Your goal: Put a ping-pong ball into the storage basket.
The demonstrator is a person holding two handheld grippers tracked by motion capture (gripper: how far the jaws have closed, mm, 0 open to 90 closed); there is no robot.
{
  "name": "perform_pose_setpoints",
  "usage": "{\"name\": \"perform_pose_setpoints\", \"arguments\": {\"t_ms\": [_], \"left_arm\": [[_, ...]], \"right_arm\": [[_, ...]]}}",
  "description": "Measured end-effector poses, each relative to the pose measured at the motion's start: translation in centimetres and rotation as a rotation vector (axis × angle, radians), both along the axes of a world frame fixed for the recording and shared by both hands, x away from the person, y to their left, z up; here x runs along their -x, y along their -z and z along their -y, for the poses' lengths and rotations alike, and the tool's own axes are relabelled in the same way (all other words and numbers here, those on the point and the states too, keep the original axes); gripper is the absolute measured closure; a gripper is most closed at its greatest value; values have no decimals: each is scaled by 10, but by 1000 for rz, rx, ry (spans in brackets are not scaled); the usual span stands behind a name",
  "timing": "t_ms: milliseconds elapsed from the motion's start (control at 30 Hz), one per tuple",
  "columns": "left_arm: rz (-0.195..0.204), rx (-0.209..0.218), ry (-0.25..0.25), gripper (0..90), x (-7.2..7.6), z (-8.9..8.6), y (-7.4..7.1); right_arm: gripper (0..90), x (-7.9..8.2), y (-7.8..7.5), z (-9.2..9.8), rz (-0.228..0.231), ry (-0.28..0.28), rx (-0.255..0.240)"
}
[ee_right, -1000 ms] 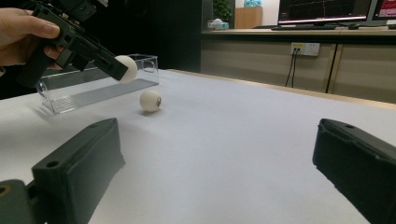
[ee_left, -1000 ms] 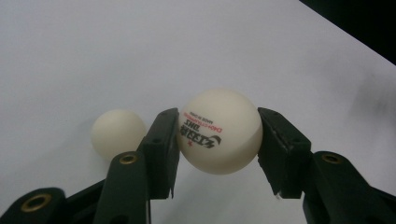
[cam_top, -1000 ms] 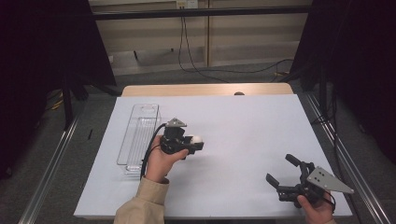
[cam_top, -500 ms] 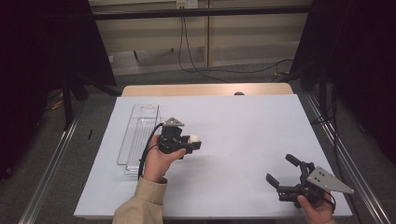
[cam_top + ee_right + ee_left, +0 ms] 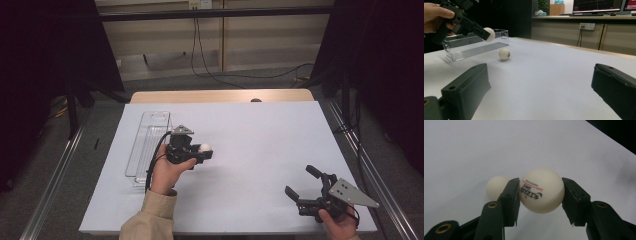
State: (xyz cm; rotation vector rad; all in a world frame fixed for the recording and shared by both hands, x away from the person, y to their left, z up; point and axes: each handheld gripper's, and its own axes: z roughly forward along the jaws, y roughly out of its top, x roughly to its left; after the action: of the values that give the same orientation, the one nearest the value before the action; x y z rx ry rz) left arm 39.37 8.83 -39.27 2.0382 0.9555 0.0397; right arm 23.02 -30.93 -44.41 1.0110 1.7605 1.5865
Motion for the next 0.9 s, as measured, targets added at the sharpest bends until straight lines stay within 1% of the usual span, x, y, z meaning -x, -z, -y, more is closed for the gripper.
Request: {"name": "perform_pose_setpoints", "arguments": {"t_ms": [133, 333, 667, 733, 900], "left_arm": [[0, -5, -1, 511, 0, -2, 0], [3, -1, -10, 511, -1, -3, -1], [3, -8, -9, 511, -1, -5, -1], [5, -17, -9, 511, -1, -5, -2], [3, -16, -13, 511, -1, -7, -2]], "right_arm": [[7, 0, 0, 0, 1, 0, 0], [7, 0, 0, 0, 1, 1, 0], [7, 0, 0, 0, 2, 0, 1], [7, 0, 0, 0, 1, 1, 1], [8, 0, 0, 0, 2, -1, 2]]}}
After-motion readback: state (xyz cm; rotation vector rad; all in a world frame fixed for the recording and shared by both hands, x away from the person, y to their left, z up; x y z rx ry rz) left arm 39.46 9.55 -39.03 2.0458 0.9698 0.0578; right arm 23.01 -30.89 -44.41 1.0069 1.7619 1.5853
